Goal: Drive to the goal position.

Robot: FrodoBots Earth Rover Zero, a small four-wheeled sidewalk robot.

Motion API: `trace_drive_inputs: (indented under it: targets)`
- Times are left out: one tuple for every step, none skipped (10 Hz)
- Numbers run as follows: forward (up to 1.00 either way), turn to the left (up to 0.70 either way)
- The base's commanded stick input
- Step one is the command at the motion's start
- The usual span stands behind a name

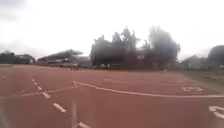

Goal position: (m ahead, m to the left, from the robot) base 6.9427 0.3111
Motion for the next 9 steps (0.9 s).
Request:
trace_drive_inputs:
  targets:
    - [0.7,0.0]
    - [0.7,0.0]
    - [0.7,0.0]
    - [0.7,0.0]
    - [0.7,0.0]
    - [0.7,0.0]
    - [0.7,0.0]
    - [0.7,0.0]
    - [0.7,0.0]
